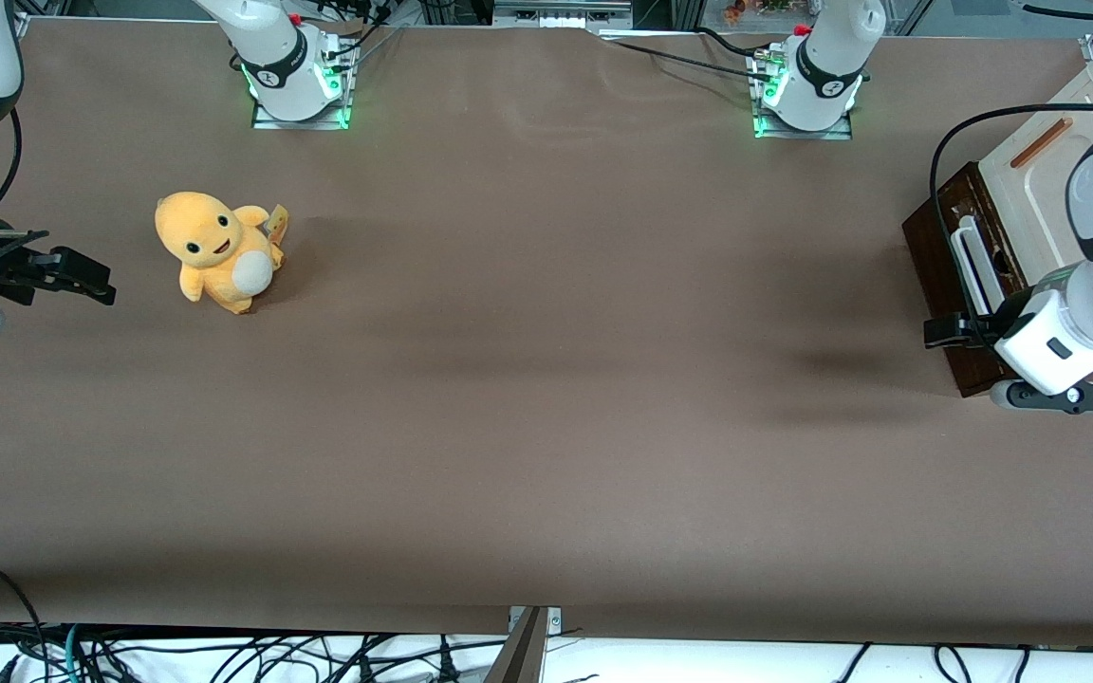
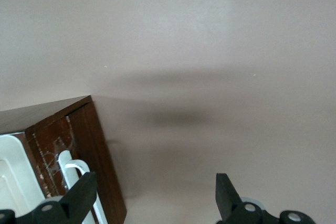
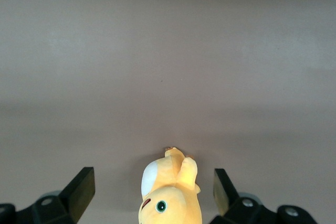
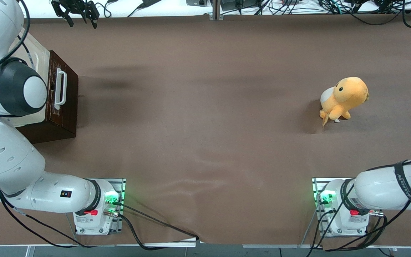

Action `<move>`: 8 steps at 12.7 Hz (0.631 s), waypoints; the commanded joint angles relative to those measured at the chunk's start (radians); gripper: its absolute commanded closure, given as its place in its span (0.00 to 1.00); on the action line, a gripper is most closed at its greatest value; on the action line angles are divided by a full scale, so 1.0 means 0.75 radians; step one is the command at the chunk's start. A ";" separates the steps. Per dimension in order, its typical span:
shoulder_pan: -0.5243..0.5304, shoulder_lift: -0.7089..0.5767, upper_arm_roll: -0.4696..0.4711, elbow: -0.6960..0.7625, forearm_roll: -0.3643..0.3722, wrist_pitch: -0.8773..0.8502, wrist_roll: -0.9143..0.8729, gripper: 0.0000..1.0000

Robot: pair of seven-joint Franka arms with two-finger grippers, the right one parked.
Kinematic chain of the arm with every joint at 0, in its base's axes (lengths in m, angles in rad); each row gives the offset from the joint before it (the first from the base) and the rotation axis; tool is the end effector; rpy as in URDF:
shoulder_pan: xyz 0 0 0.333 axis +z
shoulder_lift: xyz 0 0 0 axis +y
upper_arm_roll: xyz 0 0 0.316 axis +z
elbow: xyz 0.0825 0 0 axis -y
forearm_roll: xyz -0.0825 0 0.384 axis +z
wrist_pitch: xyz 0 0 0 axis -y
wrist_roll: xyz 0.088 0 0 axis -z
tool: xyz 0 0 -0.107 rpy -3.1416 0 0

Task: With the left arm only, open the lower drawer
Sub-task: 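Swing the left gripper around to face the lower drawer's white handle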

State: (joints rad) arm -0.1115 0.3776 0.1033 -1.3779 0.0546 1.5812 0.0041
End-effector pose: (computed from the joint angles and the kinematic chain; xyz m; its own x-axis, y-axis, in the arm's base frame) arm 0.6536 -0.0102 0.4877 0.9850 -0.0133 -0.1719 -0.0293 -0.9954 -0.0909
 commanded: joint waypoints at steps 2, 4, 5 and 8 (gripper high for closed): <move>-0.050 0.002 -0.005 -0.004 0.101 -0.059 -0.116 0.00; -0.060 0.006 -0.013 -0.004 0.156 -0.075 -0.146 0.00; -0.058 0.006 -0.015 -0.008 0.164 -0.077 -0.153 0.00; -0.066 0.008 -0.017 -0.016 0.177 -0.077 -0.183 0.00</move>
State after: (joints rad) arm -0.1510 0.3879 0.0949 -1.3830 0.1503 1.5328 -0.1002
